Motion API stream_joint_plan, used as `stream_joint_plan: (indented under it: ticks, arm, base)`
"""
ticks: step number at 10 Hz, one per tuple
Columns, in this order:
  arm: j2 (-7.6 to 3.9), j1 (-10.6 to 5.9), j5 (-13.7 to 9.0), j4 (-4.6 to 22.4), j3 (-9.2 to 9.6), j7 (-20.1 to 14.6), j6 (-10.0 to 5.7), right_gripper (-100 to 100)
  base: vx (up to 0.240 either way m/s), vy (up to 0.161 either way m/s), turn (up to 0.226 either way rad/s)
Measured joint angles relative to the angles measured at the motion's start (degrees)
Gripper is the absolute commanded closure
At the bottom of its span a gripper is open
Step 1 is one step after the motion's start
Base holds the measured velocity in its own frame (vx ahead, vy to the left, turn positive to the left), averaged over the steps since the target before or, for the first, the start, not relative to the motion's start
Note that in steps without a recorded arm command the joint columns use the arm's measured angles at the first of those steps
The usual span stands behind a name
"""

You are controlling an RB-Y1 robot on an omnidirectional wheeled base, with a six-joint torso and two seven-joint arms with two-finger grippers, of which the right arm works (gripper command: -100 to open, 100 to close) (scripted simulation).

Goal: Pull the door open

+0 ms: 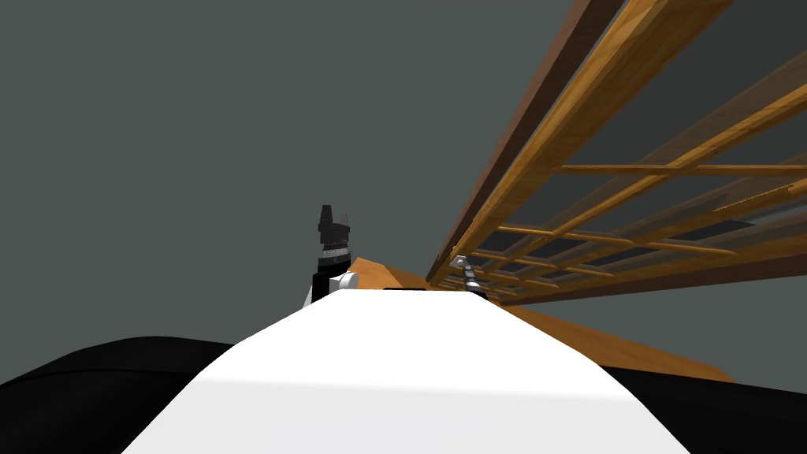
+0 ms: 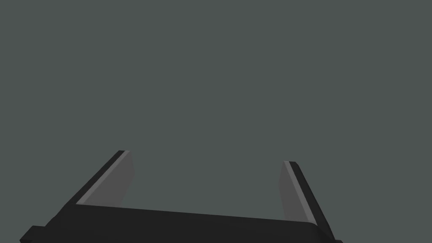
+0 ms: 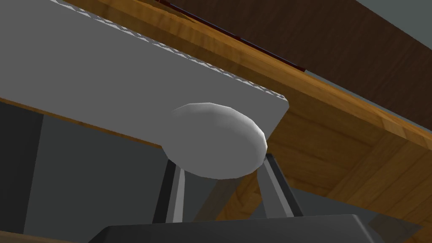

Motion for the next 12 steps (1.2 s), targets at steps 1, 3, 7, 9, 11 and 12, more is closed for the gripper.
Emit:
stream_joint_plan:
  ticks: [1,3,7,9,11,12]
  arm:
    - [0.08,0.02,-0.3,-0.2,0.06,-1.5,0.21,100]
    - [0.12,-0.48,-0.8,0.6,0.21,-4.2,0.01,100]
    - [0.29,-0.82,-1.9,0.5,0.4,-9.9,0.65,100]
    - [0.38,-0.79,-2.7,0.3,0.48,-13.1,0.98,100]
    - [0.64,-0.89,-3.2,0.2,0.57,-15.7,1.37,100]
    - [0.65,-0.7,-3.4,-0.1,0.63,-16.8,1.63,-100]
  base:
    - [-0.028,-0.012,0.028]
    - [-0.037,-0.021,0.059]
    - [-0.035,-0.016,0.043]
    - [-0.043,-0.024,0.056]
    - [-0.029,-0.01,0.03]
    - [-0.034,-0.019,0.022]
